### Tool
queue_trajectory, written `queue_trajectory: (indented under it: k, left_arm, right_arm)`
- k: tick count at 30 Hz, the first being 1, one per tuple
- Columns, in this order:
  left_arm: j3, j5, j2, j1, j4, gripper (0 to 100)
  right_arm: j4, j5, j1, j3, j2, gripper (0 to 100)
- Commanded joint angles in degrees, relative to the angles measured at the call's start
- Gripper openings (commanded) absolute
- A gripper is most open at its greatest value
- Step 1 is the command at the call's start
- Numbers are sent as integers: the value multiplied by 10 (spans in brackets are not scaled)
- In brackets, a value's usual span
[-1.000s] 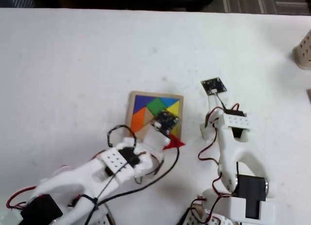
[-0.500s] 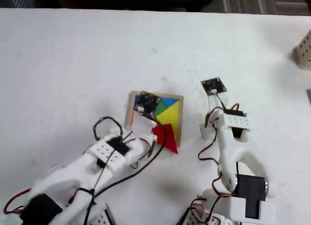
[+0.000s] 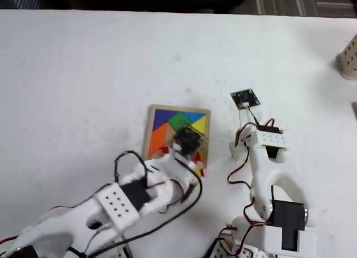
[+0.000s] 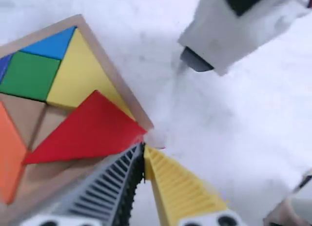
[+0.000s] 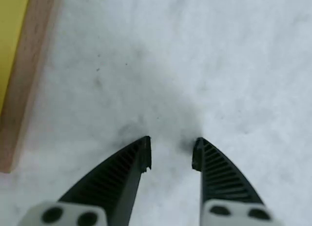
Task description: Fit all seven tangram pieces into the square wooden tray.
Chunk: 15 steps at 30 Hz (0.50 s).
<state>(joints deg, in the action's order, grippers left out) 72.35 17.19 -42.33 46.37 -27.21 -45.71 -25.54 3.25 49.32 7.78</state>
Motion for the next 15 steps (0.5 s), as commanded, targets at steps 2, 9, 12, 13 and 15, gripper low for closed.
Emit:
queue_trajectory:
  k: [2, 9, 12, 13, 15]
  left_arm:
    - [-10, -57, 49, 100, 0, 20]
    - [-123, -71, 244, 60, -18, 20]
    - [-160, -70, 276, 13, -18, 20]
    - [-168, -70, 284, -4, -11, 20]
    - [-180, -69, 298, -31, 7, 20]
  right_arm:
    - [-7, -4, -6, 4, 17, 137]
    - [-7, -4, -6, 4, 17, 137]
    - [-7, -4, -6, 4, 17, 137]
    - [-7, -4, -6, 4, 17, 137]
    - [-7, -4, -6, 4, 17, 137]
